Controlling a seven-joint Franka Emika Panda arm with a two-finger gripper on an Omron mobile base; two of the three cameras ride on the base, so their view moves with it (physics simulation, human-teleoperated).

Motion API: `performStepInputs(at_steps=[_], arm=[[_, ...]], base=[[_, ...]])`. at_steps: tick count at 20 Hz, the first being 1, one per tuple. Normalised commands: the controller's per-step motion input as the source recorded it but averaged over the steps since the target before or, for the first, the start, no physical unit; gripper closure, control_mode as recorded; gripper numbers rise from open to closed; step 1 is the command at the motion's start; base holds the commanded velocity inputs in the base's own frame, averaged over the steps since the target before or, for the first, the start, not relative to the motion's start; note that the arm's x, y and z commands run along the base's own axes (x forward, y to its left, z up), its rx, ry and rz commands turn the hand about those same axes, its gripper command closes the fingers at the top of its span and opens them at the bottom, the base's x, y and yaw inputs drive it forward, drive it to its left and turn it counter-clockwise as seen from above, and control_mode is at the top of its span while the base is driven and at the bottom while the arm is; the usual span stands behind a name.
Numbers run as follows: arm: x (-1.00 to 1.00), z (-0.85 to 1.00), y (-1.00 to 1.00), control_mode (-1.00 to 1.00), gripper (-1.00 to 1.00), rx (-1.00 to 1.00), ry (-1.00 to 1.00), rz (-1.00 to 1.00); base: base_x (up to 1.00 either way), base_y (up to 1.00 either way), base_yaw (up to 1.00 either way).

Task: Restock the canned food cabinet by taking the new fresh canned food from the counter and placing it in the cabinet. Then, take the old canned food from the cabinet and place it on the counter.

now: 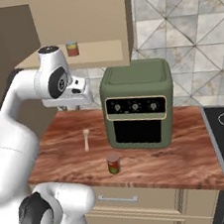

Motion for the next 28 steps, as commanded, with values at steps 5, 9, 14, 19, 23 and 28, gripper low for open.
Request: performStepInputs(at_steps=[5,9,14,19,23,28], arm=[[-0.24,-0.17,-0.47,-1.00,-1.00,0.01,0.00,-0.07],[-0.31,-0.62,-0.89,-1.00,-1.00,0.00,0.01,-0.14],[-0.05,-0.93,-0.73,-1.00,-1.00,-0.01,0.12,-0.12],[0.00,-0.89,-0.28,-1.00,-1.00,0.00,0.25,-0.10],[0.00,-0.70,-0.12,-1.00,-1.00,0.00,0.21,-0.08],[0.00,-0.28,0.01,-1.00,-1.00,0.01,0.09,-0.03]], base=[[0.00,0.00,0.00],[0.00,0.00,0.00],[0.00,0.00,0.00],[0.00,0.00,0.00],[0.00,0.00,0.00],[0.00,0.00,0.00]])
